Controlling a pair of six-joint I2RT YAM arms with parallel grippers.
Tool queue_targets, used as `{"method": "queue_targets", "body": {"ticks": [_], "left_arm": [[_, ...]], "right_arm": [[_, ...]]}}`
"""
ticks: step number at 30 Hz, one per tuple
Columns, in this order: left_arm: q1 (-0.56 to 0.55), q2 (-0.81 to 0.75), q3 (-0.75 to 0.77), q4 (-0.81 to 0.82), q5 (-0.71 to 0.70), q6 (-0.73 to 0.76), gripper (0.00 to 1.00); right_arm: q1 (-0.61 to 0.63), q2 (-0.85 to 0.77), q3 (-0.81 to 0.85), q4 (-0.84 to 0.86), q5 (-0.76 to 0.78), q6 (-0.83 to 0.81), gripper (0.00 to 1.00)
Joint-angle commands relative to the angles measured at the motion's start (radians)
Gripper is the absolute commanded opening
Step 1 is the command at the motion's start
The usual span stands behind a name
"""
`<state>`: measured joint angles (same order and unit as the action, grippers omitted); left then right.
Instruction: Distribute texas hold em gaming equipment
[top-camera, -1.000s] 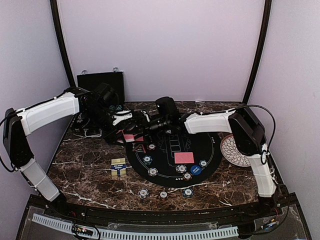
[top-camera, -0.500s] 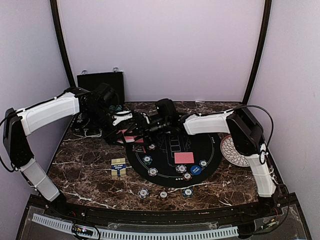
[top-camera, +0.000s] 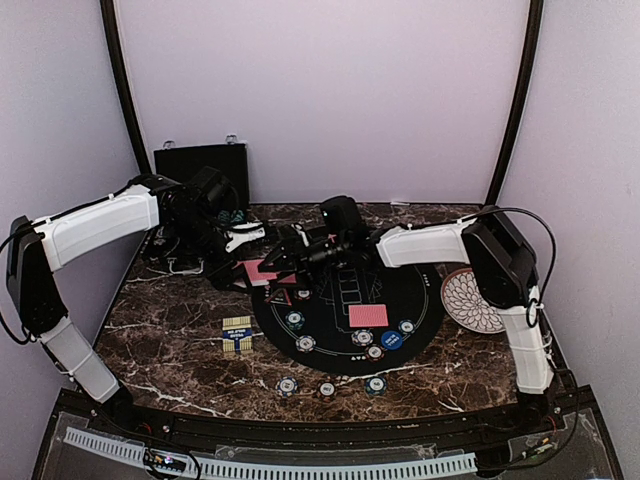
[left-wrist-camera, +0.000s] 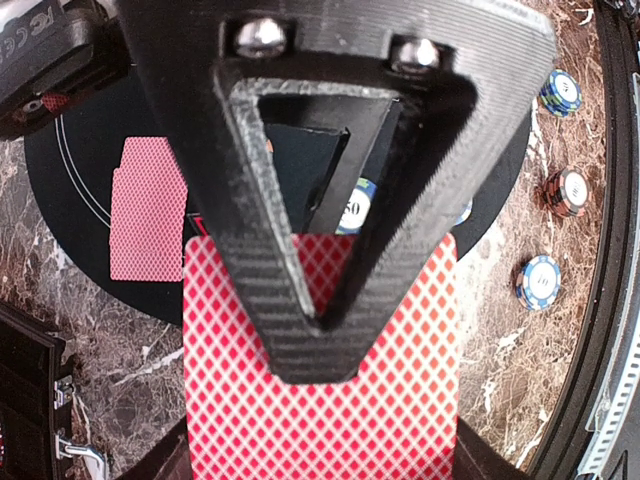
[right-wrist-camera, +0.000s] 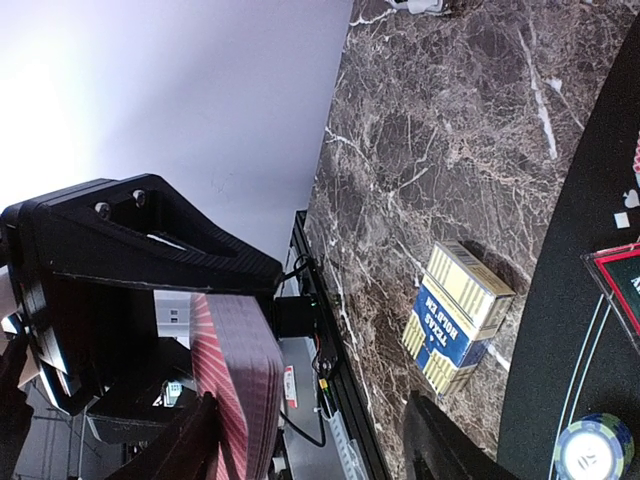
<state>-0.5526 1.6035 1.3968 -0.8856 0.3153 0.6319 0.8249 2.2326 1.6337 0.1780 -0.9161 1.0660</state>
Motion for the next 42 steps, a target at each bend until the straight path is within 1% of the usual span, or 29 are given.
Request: {"method": "queue_targets", "body": {"ticks": [1, 7, 12, 15, 21, 24, 34, 42], "left_arm": [[0.005, -0.039, 0.021, 0.009, 0.018, -0.001, 0.0], [0.005, -0.036, 0.023, 0.01, 0.018, -0.002, 0.0], [0.005, -0.036, 0.02, 0.01, 0.014, 0.0, 0.0], [0.005, -0.038, 0.019, 0.01, 0.013, -0.001, 0.0], [0.005, -0.037, 0.019, 0.01, 0.012, -0.001, 0.0], [0.005, -0.038, 0.019, 0.009, 0.012, -0.002, 0.0], [0.005, -0.036, 0.015, 0.01, 0.009, 0.0, 0.0], [0.006, -0.034, 0.013, 0.01, 0.008, 0.0, 0.0]], "right_arm": [[-0.007, -0.044, -0.025, -0.032, 0.016, -0.024, 0.6], [-0.007, -0.084, -0.019, -0.008, 0.008, 0.0, 0.55], [-0.007, -0.108, -0.027, -0.005, 0.002, 0.01, 0.44], [-0.007, -0.119, -0.041, 0.004, -0.002, 0.016, 0.41], [-0.007, -0.122, -0.073, 0.059, -0.016, 0.055, 0.33], [-0.008, -0.12, -0.075, 0.063, -0.019, 0.058, 0.31], [-0.011, -0.125, -0.081, 0.071, -0.027, 0.065, 0.17], [-0.023, -0.143, -0.125, 0.134, -0.036, 0.107, 0.09]]}}
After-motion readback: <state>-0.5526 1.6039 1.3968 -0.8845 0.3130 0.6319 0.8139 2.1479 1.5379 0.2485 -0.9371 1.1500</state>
